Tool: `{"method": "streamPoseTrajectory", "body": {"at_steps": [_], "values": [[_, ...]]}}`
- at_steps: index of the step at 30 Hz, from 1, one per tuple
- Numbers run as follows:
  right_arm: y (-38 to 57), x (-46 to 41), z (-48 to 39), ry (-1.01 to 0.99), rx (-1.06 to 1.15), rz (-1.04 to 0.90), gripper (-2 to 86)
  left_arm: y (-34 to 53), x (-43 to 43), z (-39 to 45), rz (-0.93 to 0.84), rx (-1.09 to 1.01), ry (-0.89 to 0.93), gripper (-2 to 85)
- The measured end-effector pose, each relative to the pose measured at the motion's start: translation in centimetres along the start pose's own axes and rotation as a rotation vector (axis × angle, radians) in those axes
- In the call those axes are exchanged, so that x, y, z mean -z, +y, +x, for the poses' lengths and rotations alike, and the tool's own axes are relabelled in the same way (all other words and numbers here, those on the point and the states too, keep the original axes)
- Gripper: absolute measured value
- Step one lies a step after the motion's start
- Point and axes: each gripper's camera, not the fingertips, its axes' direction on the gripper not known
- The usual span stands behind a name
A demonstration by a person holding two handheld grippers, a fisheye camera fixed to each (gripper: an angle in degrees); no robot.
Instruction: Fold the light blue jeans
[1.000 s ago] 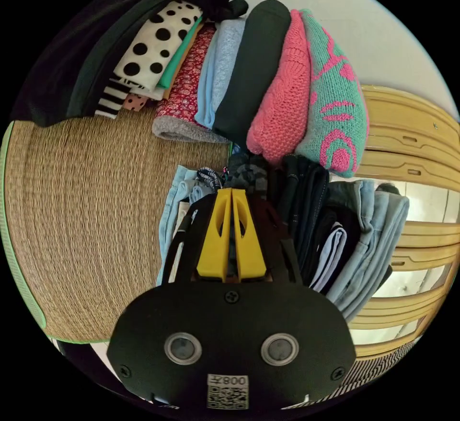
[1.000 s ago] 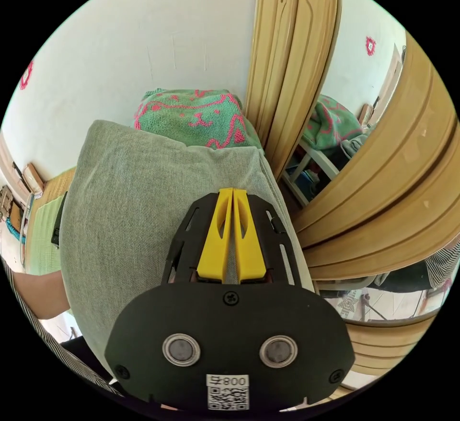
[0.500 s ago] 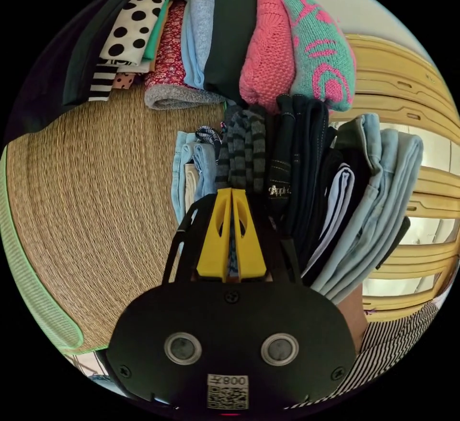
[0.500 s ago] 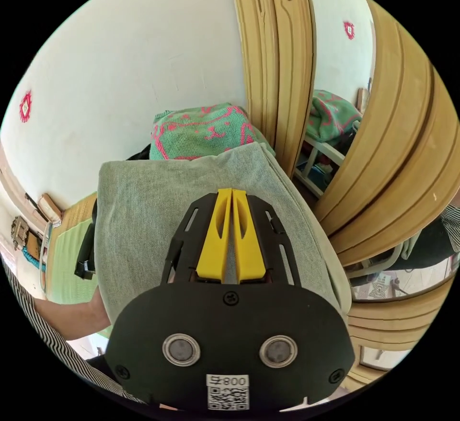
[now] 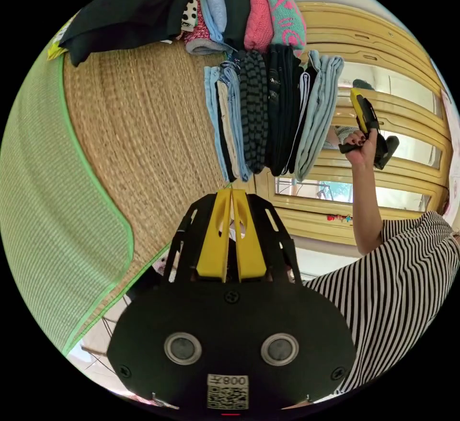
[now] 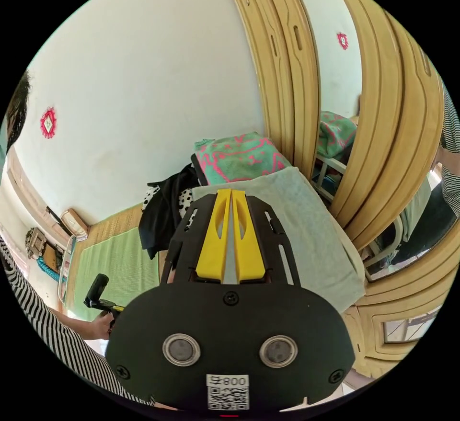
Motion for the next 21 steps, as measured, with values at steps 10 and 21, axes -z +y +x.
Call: {"method": "streamPoseTrajectory", "body": {"at_steps": [10, 21], "values": [[6.0, -1.2, -7.9, -0.298, -0.04, -0.154, -0.5, 16.9, 13.8, 5.8, 0.219, 0.002, -0.321, 0.1], [9.7, -4.7, -11.9, -0.539, 0.037, -0.274, -0.3, 28.4, 18.5, 17.3, 0.37, -0.079, -0.671, 0.3]]}}
